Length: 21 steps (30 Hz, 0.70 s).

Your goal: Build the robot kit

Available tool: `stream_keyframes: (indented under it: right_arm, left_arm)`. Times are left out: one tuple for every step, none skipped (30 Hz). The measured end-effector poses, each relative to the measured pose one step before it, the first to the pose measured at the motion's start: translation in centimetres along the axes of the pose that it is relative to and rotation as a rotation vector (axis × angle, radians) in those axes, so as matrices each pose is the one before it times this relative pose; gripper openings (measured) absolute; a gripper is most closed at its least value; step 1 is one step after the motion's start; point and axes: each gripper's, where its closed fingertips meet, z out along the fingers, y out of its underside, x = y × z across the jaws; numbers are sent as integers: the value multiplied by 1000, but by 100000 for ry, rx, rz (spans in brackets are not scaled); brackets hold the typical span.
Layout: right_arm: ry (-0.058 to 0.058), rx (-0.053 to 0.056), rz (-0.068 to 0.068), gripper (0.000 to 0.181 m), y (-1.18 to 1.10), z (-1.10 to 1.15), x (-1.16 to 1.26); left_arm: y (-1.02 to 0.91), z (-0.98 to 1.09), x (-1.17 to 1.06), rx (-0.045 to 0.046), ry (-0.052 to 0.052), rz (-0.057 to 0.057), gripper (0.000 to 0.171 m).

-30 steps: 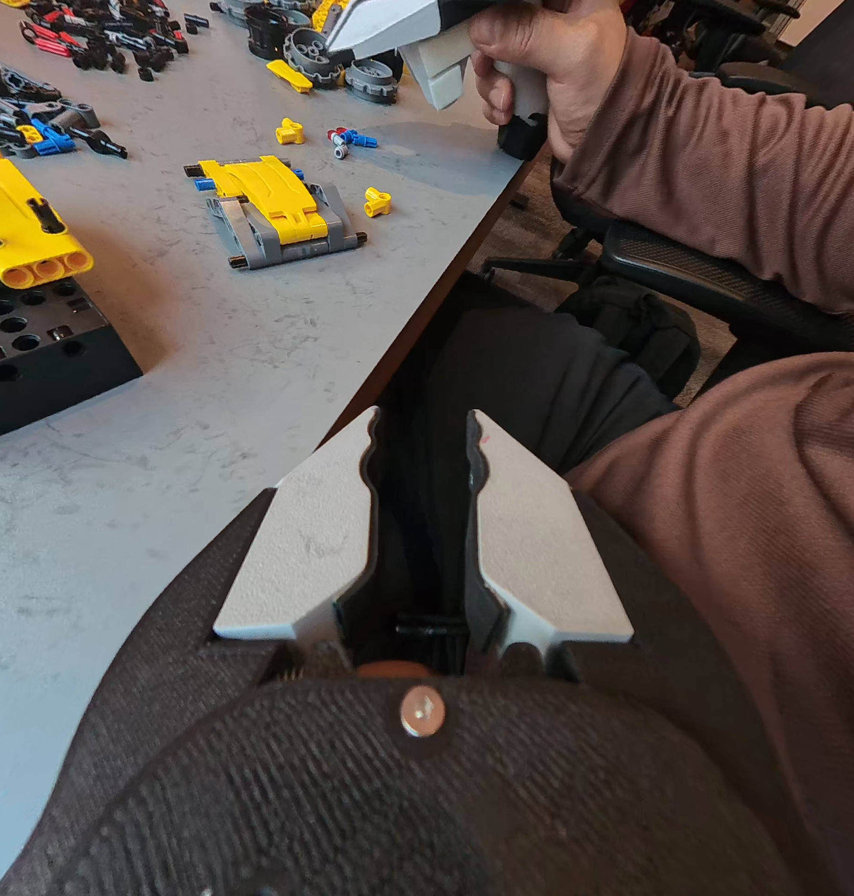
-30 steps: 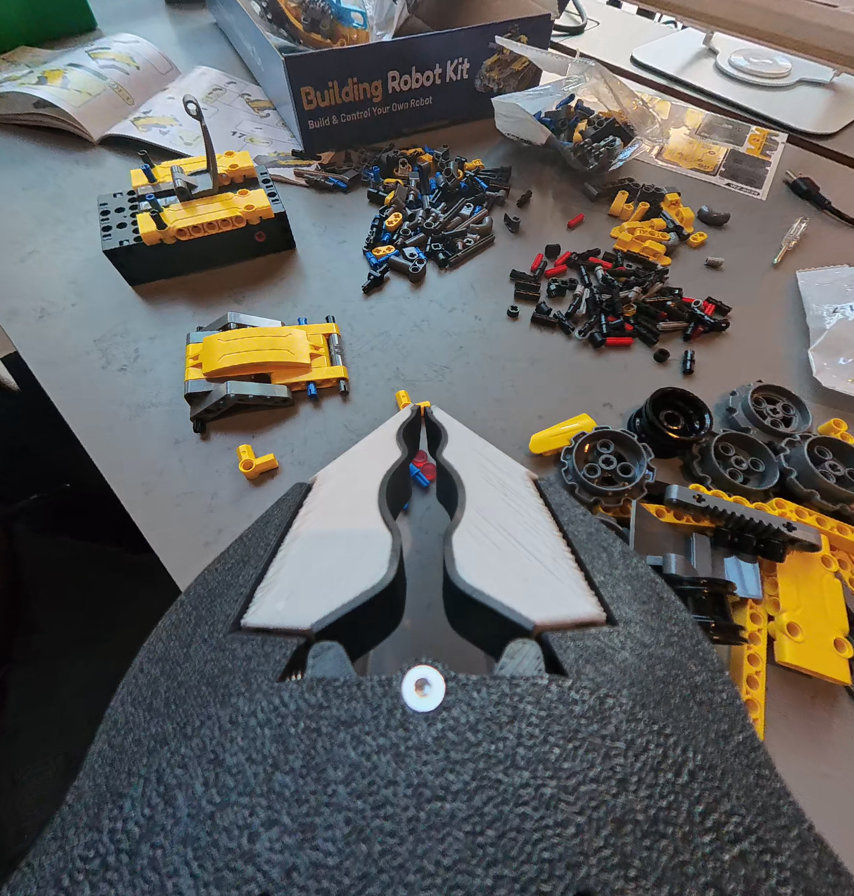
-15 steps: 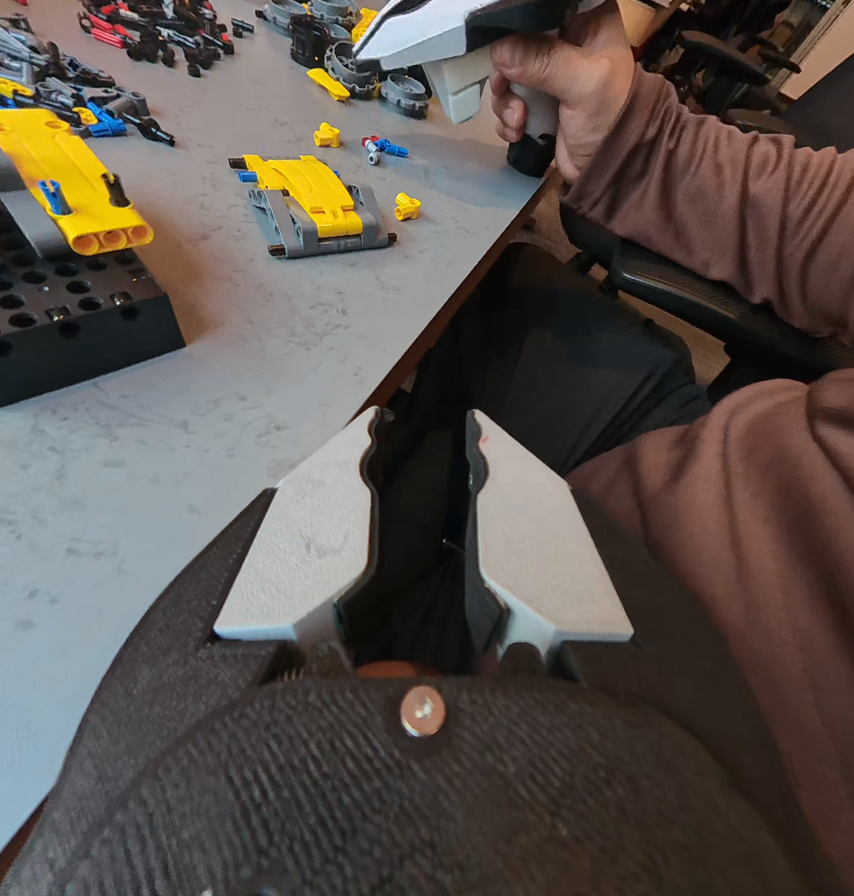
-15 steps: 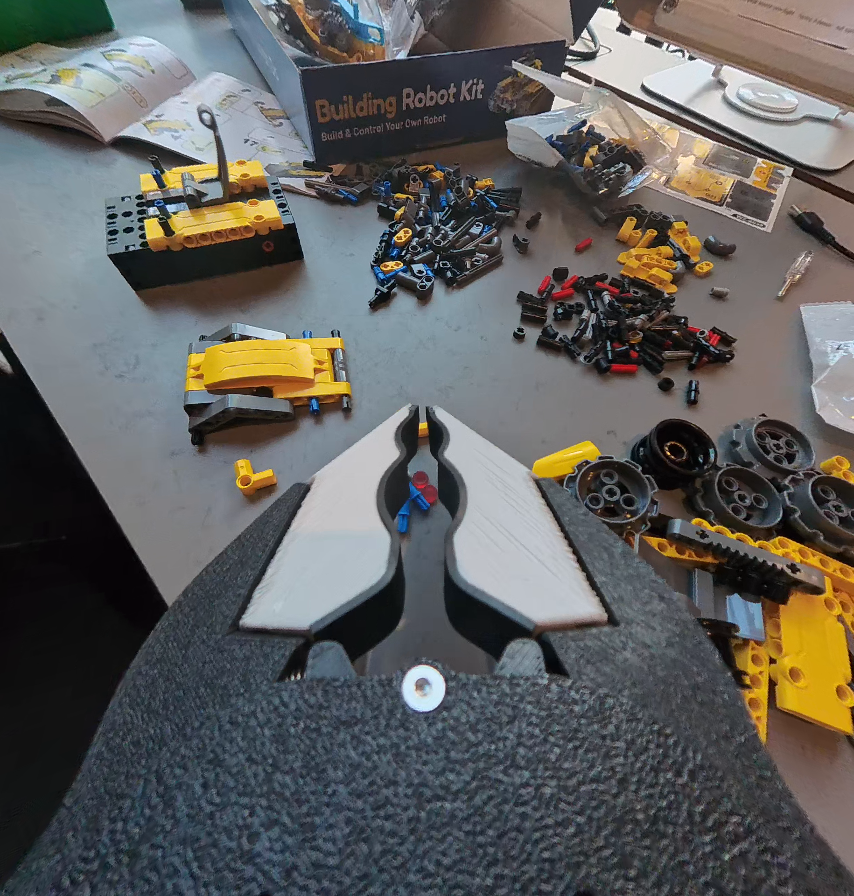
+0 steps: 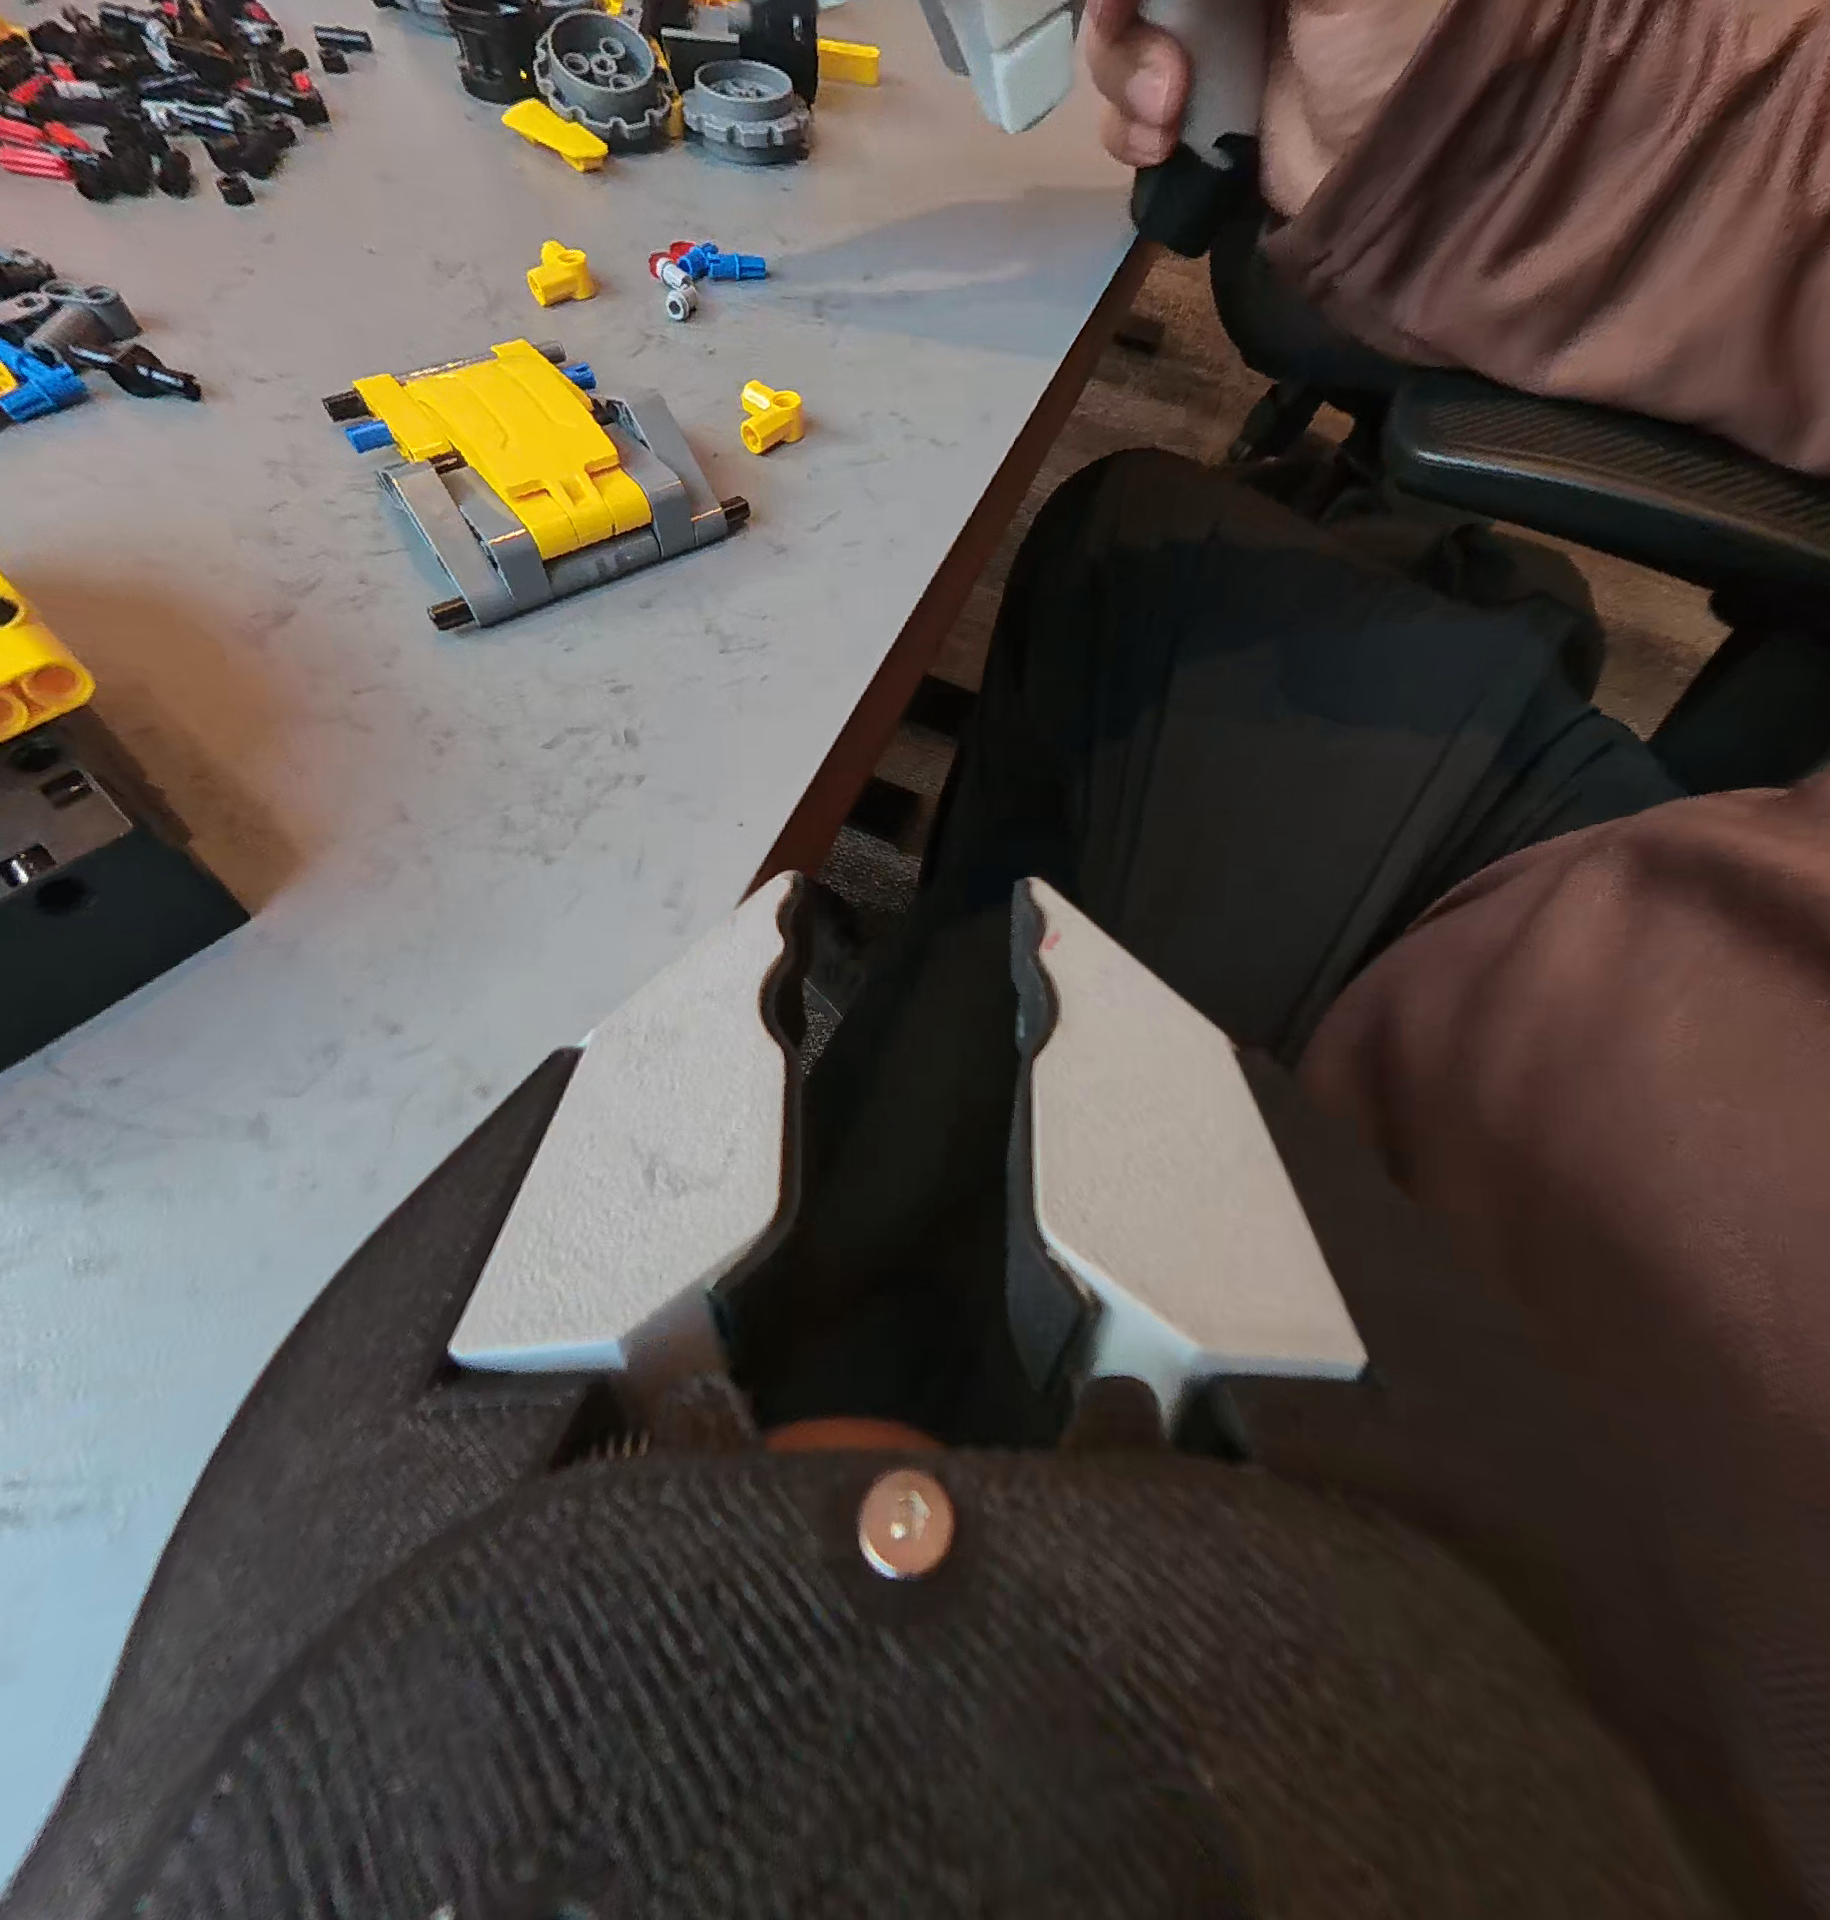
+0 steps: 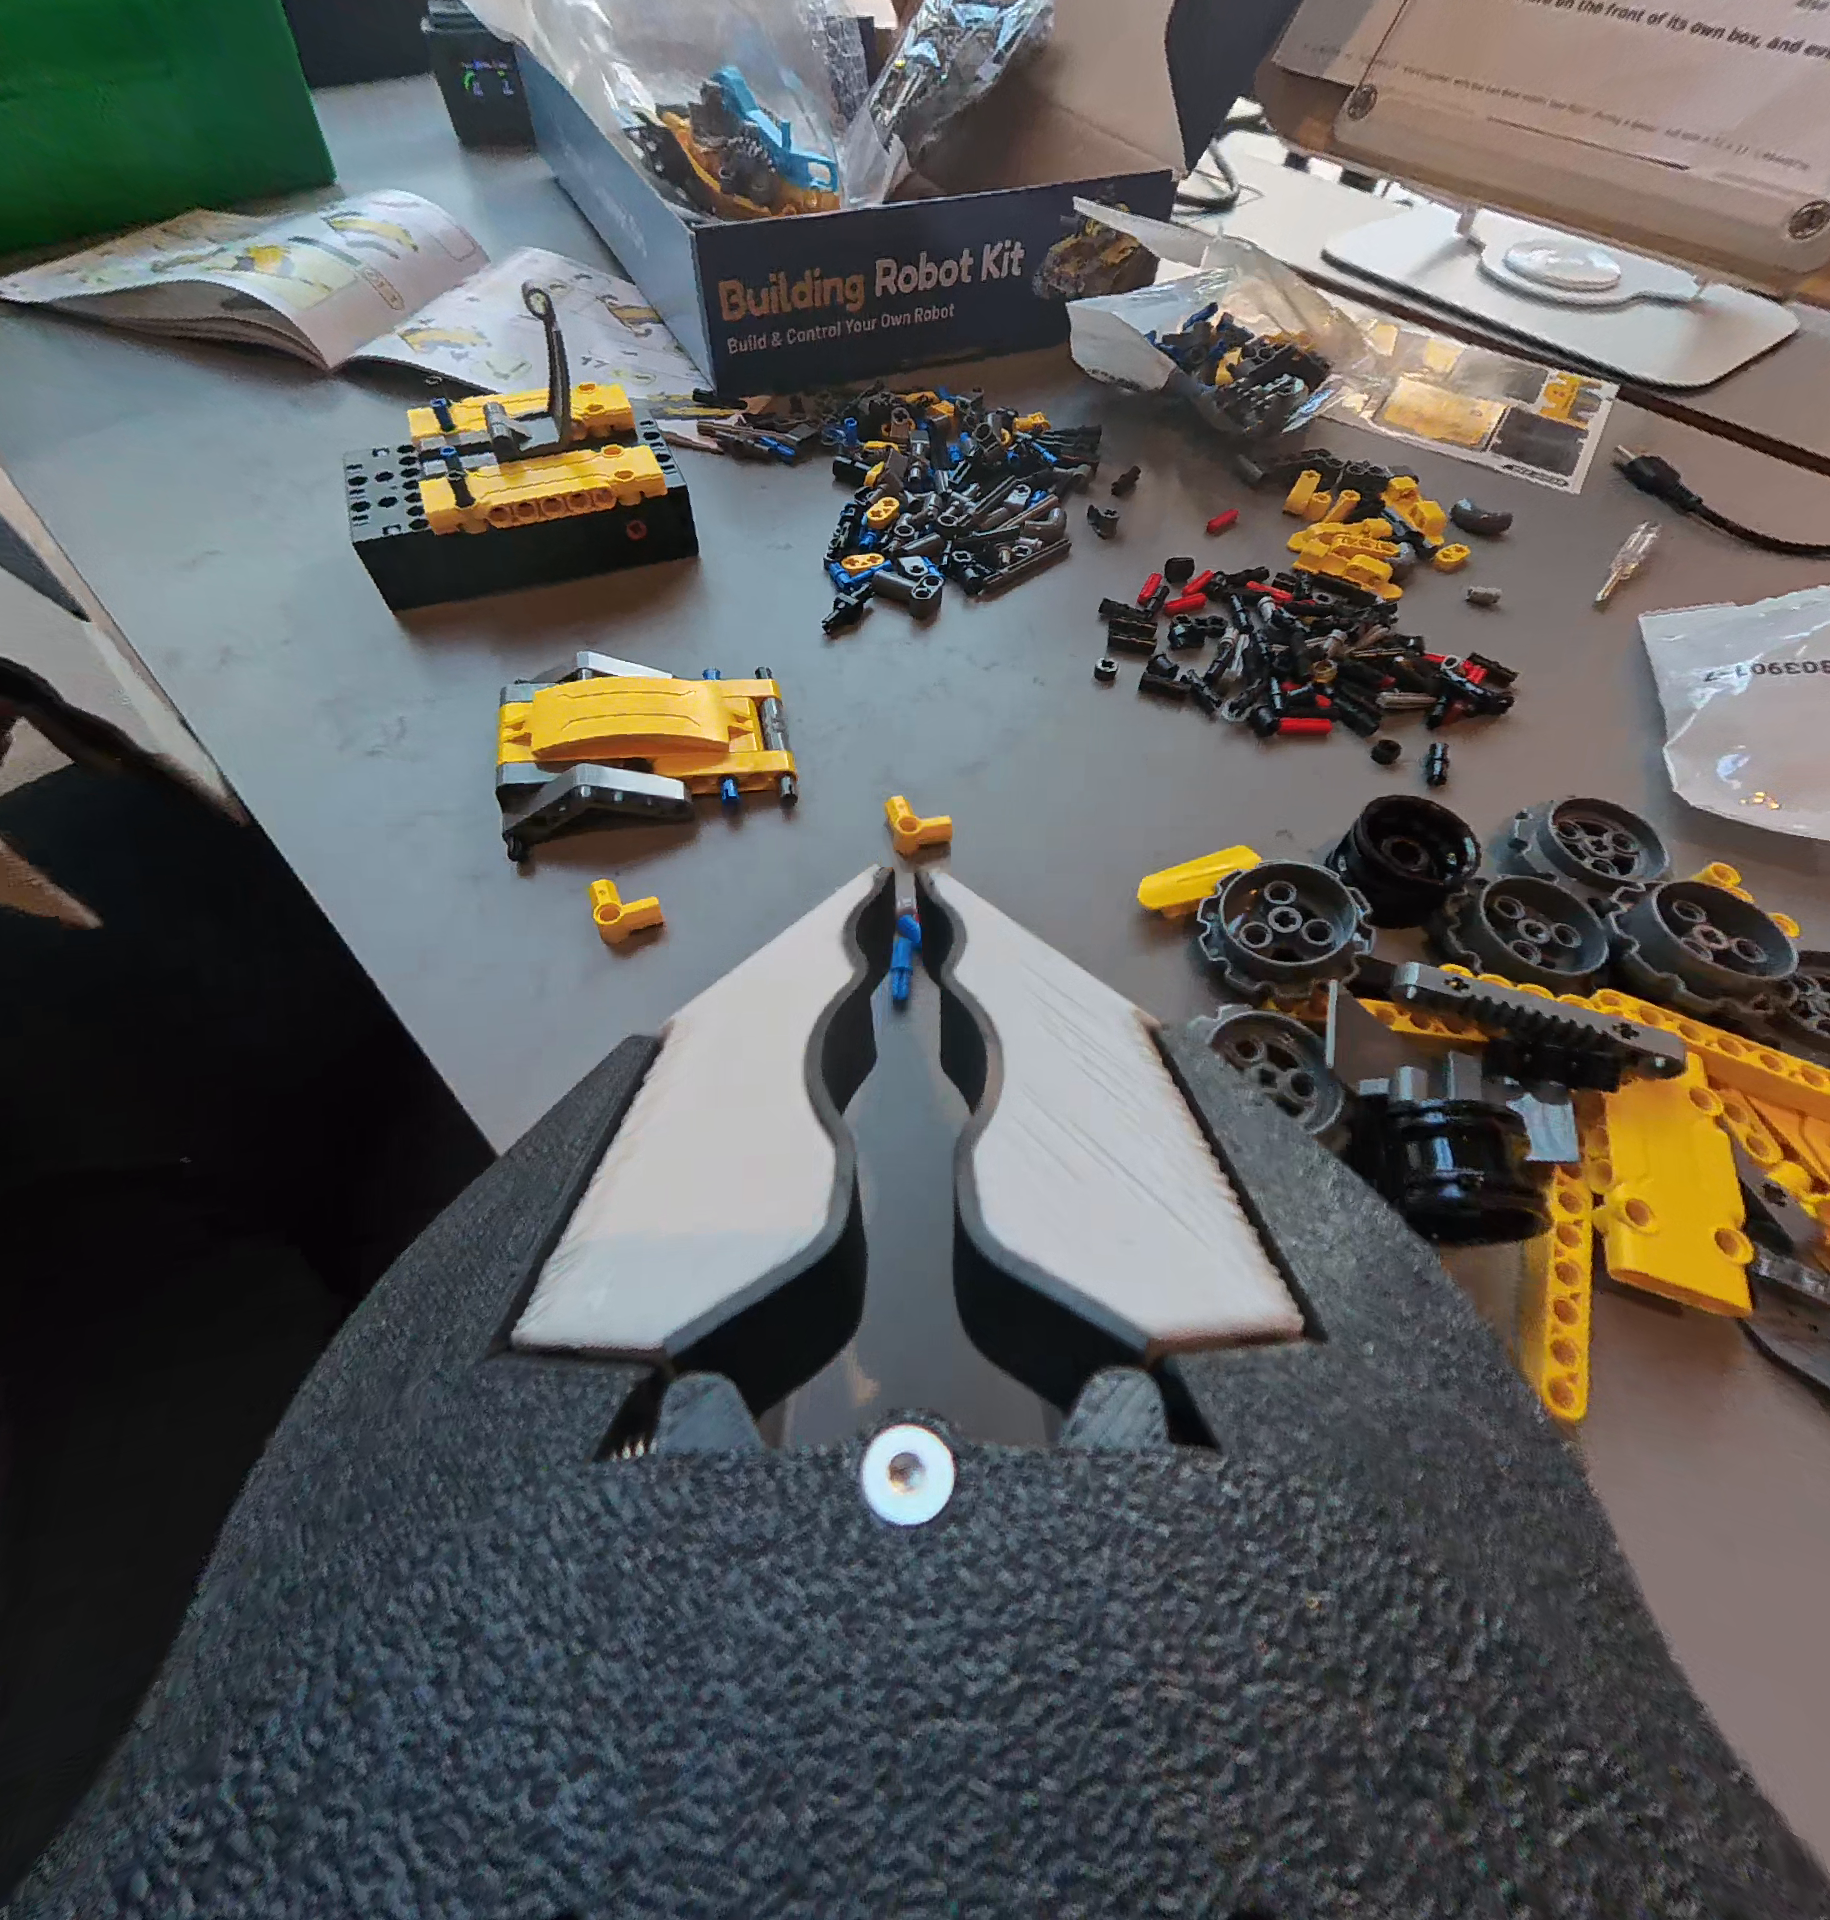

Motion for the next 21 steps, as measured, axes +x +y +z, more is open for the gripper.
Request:
stream_keyframes:
  right_arm:
    - [-1275,-998,651,3,271,-127,59]
    - [-602,-1149,68,3,227,-94,174]
    - [-939,-1118,242,3,166,-42,147]
    - [-1662,-1370,411,6,120,32,56]
    - [-2140,-1859,664,8,200,113,-63]
    - [-2037,-2809,1223,8,369,187,-98]
    - [-1019,-3227,1208,8,474,255,-35]
    - [322,-3586,835,8,551,279,80]
    - [1048,-3276,103,9,514,259,112]
    - [684,-1798,-533,9,319,203,1]
    - [-129,-573,-435,9,66,125,-133]
    - [-698,259,-58,9,-106,69,-207]
    - [-831,528,360,10,-168,65,-189]
    - [-329,-67,656,10,-67,117,-87]
    - [372,-1022,723,10,80,178,57]
    - [448,-1774,598,11,176,196,94]
    - [401,-1671,438,11,162,196,79]
    - [358,-1365,468,11,137,174,58]
    - [-209,-1170,528,11,90,174,-28]
    - [-405,-1117,547,11,85,170,-52]
    - [-163,-1293,547,11,124,183,-20]
  left_arm:
    - [32,161,-41,-247,102,441,33]
    - [-11,186,-42,83,184,-303,30]
    - [-25,198,46,118,646,-859,29]
    - [-26,193,140,-191,935,-1342,30]
    - [-137,155,234,306,996,-1476,33]
    - [-242,128,248,1187,586,-1389,37]
    - [-199,122,318,1227,595,-955,38]
    - [-23,159,364,405,748,-158,38]
    - [163,192,262,-421,-131,529,38]
    - [268,219,207,-784,-443,1102,38]
    - [311,224,262,-985,77,1214,38]
    - [259,216,324,-884,717,985,38]
    - [178,181,339,-713,1224,819,38]
    - [91,126,271,-518,956,851,38]
    - [31,52,142,-363,321,969,38]
    - [-14,-26,61,-105,83,1105,38]
    - [-56,-82,-6,118,-113,1178,38]
    - [-42,-120,-54,167,-286,1212,37]
    - [4,-131,-104,-72,-331,1099,37]
    - [22,-141,-108,-103,-238,840,37]
    - [-11,-167,-80,149,-79,580,37]
